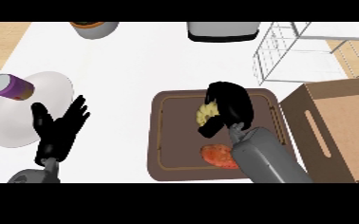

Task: Pick the squash from the tray and place it in the tiered shelf

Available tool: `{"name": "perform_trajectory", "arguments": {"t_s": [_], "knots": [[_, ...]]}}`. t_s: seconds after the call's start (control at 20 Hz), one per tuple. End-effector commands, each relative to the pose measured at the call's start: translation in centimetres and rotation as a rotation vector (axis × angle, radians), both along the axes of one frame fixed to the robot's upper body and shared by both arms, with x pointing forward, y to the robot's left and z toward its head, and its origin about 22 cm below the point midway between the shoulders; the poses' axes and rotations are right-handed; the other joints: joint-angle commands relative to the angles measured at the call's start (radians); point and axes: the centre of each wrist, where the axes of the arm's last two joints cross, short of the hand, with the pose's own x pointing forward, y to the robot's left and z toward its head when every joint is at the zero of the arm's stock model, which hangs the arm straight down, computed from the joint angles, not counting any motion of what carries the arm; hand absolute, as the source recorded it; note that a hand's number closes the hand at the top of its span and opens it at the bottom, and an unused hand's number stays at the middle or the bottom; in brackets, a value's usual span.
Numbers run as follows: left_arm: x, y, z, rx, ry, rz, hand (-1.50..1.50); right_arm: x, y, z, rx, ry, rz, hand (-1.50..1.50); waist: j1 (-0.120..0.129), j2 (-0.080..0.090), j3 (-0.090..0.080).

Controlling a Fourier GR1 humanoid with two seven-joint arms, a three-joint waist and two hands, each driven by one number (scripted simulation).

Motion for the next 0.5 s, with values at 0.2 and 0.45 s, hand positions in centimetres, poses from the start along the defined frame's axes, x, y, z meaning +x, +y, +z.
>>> {"name": "perform_trajectory", "arguments": {"t_s": [0.2, 0.45], "knots": [[-1.3, -0.2, -0.7, -0.010, 0.003, 0.024, 0.00, -5.4, -8.7, 8.8, 0.171, -0.262, 0.169, 1.50, -0.030, -0.002, -0.004], [-2.3, 0.1, -1.3, -0.017, 0.030, 0.030, 0.00, -8.2, -13.3, 16.8, 0.187, -0.393, 0.050, 1.50, -0.012, 0.003, -0.005]]}}
